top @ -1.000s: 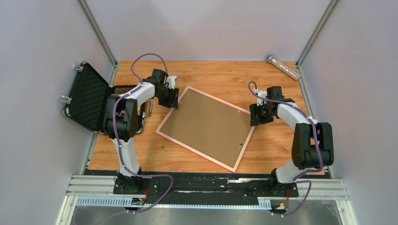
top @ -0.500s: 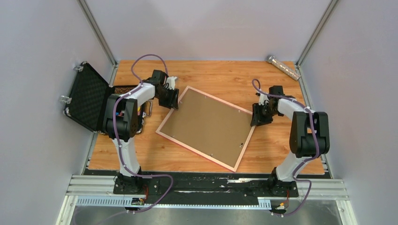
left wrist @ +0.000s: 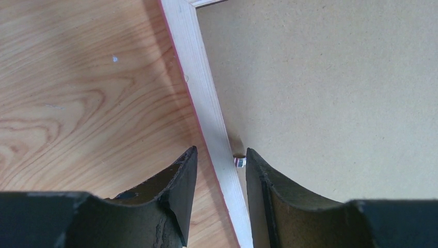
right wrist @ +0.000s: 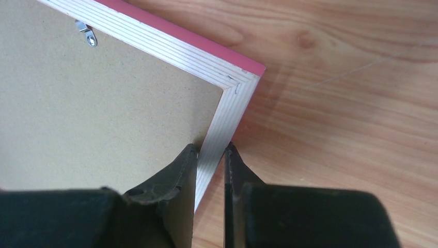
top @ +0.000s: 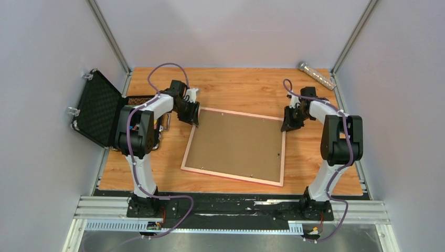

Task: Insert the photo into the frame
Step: Adjust the photo frame at the center of the board, then install the photo frame at the center of the board.

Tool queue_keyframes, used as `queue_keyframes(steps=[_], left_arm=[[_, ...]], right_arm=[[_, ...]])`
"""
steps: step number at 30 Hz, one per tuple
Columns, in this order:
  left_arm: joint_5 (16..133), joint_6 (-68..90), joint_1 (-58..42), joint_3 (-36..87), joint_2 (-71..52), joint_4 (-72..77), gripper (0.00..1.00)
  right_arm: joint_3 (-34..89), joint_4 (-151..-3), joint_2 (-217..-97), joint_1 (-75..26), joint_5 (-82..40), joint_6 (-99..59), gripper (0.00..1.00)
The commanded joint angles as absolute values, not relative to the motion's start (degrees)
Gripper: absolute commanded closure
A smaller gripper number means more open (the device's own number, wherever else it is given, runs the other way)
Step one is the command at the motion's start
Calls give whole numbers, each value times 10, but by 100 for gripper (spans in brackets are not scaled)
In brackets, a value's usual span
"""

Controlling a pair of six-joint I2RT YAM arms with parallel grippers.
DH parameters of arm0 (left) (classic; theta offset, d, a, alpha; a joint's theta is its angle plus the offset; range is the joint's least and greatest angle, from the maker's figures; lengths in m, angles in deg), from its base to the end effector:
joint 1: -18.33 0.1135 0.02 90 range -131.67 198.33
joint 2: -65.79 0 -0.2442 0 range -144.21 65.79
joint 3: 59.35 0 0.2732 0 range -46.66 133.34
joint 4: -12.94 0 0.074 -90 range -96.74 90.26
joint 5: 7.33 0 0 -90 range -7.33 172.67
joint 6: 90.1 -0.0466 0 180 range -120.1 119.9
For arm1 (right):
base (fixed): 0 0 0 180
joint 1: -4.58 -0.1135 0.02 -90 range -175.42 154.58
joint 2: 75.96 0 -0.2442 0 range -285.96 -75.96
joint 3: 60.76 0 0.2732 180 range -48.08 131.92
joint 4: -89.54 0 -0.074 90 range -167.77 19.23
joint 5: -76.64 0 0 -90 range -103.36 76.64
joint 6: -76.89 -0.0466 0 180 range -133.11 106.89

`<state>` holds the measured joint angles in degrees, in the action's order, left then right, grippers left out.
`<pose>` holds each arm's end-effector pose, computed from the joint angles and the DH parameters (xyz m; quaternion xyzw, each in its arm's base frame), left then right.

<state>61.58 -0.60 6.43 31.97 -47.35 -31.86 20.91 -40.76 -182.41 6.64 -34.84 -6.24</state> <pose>0.4038 -0.1022 0.1287 0.1408 0.9531 -0.1981 0.1804 0.3690 0.0038 0.1201 -0.0660 0.9716 0.1738 0.1466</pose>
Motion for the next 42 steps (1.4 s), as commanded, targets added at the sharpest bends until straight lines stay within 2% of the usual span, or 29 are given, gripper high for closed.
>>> queue_keyframes(steps=[1, 14, 23, 28, 35, 42], left_arm=[[595, -28, 66, 315, -446, -327, 52], [619, -36, 67, 269, -393, -300, 49], [642, -38, 67, 272, -390, -299, 38], [638, -41, 67, 278, -406, -303, 35], [593, -20, 67, 285, -429, -304, 35], [571, 3, 67, 289, -446, -291, 35]], right_arm=[[238, -433, -1856, 71, -304, -8, 100], [296, -422, -1880, 90, -334, 78, 100], [307, -420, -1887, 96, -346, 142, 100], [319, -414, -1900, 98, -360, 158, 100], [316, -413, -1901, 98, -413, 126, 100], [286, -428, -1872, 96, -440, 61, 94]])
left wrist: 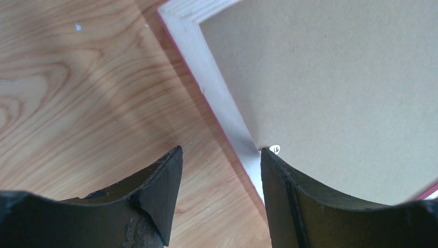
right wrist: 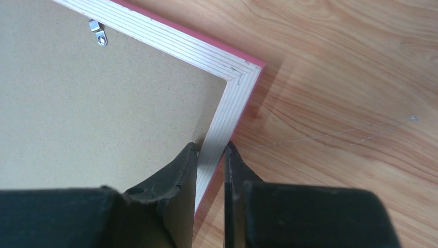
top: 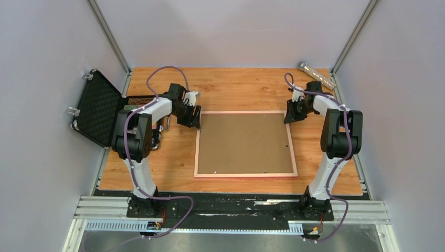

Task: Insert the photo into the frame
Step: Install the photo frame at the center of the board.

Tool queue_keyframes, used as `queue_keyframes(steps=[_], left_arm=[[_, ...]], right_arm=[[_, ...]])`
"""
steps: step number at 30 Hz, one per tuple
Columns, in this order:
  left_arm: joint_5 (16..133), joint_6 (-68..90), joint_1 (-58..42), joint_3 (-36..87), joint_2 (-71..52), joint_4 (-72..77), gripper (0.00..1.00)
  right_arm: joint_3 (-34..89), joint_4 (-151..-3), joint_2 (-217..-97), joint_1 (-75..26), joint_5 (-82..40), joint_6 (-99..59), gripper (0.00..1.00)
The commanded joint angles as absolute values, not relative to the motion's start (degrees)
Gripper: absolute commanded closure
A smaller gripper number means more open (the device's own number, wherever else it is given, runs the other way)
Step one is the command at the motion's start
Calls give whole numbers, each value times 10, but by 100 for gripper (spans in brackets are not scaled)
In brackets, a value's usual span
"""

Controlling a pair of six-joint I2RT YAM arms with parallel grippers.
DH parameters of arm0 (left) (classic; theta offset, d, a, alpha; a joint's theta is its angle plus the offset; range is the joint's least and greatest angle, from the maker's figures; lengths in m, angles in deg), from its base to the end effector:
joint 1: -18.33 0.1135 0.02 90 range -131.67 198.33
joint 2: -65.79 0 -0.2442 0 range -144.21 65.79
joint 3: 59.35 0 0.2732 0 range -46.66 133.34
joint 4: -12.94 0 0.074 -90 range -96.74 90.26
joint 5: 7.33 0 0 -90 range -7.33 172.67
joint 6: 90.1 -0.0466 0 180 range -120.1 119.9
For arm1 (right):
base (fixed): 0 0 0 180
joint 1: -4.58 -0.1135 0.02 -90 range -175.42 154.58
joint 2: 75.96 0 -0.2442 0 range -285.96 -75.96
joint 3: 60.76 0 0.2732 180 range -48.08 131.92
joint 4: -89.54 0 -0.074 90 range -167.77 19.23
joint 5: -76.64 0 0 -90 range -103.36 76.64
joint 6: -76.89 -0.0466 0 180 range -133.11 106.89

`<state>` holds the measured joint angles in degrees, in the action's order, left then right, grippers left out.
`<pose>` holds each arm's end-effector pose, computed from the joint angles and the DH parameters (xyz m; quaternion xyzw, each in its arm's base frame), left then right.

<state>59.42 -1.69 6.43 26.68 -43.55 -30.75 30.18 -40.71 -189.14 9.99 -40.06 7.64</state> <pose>0.3851 -0.0999 0.1283 0.1526 0.9485 -0.2142 0.1767 0.4049 -0.0173 0.1246 -0.1641 0.9476 0.1877 0.2000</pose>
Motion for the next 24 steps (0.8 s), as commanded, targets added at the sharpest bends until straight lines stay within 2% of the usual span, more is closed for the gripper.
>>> queue_keyframes(steps=[1, 5, 10, 15, 24], left_arm=[[570, 12, 67, 293, -452, -289, 35], [568, 29, 66, 314, -477, -283, 38], [562, 46, 66, 321, -496, -271, 51], [559, 57, 66, 306, -497, -256, 59], [577, 80, 66, 275, -493, -237, 70]], right_arm=[[281, -430, -1864, 95, -440, 55, 92], [258, -442, -1844, 94, -438, 35, 89], [242, -455, -1830, 94, -430, 23, 84], [238, -464, -1825, 94, -428, 19, 69], [217, -460, -1787, 99, -413, 28, 54]])
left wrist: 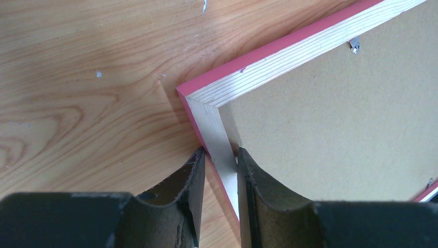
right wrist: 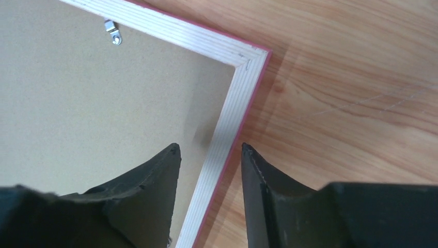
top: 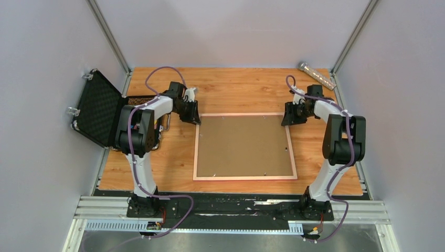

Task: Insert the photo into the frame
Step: Install the photo frame at the center of the board.

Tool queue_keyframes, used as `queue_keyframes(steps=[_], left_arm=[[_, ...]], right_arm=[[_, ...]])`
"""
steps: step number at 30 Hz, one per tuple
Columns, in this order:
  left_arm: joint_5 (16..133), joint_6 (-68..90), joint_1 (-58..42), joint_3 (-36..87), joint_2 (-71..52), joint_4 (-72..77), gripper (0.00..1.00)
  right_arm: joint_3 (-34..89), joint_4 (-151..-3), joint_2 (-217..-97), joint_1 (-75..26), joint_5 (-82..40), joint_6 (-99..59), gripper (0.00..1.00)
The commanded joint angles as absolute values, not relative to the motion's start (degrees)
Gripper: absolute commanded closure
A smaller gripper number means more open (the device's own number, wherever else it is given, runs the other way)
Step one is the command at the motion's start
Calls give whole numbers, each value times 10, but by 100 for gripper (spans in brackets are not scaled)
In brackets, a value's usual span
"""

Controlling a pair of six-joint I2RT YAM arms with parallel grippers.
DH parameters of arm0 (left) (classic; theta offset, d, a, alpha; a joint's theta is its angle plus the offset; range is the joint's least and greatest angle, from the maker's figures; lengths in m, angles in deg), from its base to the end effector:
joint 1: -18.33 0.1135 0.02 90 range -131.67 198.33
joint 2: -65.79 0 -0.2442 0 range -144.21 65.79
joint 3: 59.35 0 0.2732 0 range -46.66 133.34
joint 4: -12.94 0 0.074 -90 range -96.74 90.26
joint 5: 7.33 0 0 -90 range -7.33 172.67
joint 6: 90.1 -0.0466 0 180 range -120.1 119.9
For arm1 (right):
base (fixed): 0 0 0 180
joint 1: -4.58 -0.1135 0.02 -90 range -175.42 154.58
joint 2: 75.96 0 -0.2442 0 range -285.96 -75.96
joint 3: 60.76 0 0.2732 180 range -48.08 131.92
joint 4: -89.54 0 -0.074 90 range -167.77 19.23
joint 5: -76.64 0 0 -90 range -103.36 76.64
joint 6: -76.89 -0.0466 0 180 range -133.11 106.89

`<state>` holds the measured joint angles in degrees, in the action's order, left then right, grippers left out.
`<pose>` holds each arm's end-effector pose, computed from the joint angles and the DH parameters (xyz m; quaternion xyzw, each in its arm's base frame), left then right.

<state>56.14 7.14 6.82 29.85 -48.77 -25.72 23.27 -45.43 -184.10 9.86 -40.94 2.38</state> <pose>0.4065 -0.1040 0.1146 0.0869 0.9458 -0.2562 0.1794 0.3868 -0.0141 0.1262 -0.1280 0.9475 0.1989 0.2152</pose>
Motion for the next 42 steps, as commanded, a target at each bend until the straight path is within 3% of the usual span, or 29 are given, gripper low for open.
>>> queue_keyframes(steps=[1, 15, 21, 29, 42], left_arm=[[579, 84, 66, 271, -492, -233, 72], [579, 110, 66, 262, -505, -215, 88], [581, 111, 66, 261, -502, -212, 100], [582, 113, 66, 257, -498, -208, 100], [581, 112, 66, 258, -498, -208, 100]], right_arm=[[209, -459, -1777, 99, -410, 31, 53], [70, -423, -1637, 98, -384, 92, 45], [27, -419, -1606, 96, -387, 100, 45], [6, -412, -1610, 91, -383, 89, 46], [4, -409, -1633, 85, -378, 78, 57]])
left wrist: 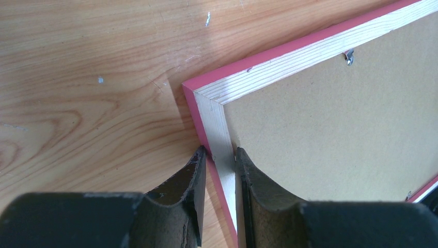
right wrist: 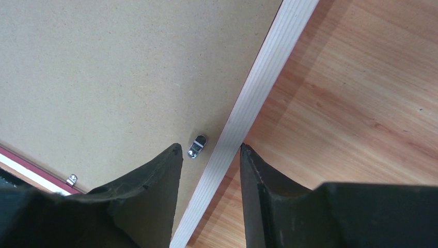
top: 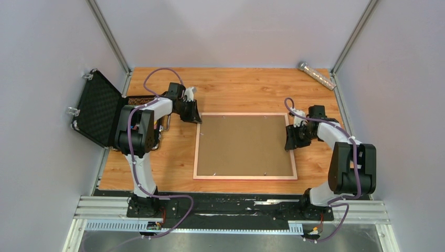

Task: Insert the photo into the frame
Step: Install the photo frame at the center of the board.

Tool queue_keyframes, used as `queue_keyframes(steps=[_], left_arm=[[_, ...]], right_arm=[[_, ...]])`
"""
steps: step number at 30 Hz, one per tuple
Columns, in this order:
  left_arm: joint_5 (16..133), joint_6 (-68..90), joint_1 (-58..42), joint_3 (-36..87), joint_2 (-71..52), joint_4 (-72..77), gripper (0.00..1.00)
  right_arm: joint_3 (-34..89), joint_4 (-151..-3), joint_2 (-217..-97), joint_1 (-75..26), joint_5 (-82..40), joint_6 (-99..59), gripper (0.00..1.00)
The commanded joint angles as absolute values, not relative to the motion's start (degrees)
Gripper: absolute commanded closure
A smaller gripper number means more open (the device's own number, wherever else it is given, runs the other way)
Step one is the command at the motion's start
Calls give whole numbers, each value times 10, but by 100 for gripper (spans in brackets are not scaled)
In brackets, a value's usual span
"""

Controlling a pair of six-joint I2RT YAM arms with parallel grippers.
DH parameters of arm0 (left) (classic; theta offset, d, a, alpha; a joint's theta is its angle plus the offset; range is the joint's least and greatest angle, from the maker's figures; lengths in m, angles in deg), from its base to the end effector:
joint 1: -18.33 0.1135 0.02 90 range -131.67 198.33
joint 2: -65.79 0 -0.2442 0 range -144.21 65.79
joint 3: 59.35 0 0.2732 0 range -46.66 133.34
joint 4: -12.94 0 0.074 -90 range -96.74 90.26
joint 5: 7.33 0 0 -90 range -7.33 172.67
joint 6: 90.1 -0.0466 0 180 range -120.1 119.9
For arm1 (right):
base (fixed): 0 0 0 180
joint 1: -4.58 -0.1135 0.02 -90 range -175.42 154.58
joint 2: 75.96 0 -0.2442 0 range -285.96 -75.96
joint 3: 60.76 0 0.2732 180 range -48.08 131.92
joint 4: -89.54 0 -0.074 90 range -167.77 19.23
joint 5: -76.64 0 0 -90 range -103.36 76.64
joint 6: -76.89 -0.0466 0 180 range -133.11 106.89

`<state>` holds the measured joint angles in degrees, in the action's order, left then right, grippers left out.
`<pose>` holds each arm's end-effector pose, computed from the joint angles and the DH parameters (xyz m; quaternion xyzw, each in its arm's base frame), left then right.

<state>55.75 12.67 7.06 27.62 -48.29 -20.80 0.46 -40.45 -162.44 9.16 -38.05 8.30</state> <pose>0.4069 -0.1026 0.1110 0.0462 0.9419 -0.2713 0.1925 0.2823 -0.0031 0.1281 -0.1689 0.9544 0.1784 0.1697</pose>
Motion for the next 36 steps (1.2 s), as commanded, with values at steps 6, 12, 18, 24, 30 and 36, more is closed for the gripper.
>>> queue_keyframes(steps=[6, 12, 18, 24, 30, 36], left_arm=[[582, 111, 66, 258, -497, -210, 100], [581, 111, 66, 260, -498, -211, 100], [582, 109, 66, 260, -499, -211, 100], [582, 109, 66, 261, -501, -213, 100], [583, 108, 66, 262, -501, -214, 100], [582, 106, 66, 261, -500, -215, 100]], right_arm=[[5, -409, -1642, 80, -374, 75, 57], [11, -409, -1649, 78, -371, 69, 58], [20, -409, -1662, 77, -372, 57, 59], [27, -409, -1673, 72, -371, 50, 59], [32, -409, -1682, 68, -367, 46, 65], [32, -409, -1681, 68, -360, 52, 73]])
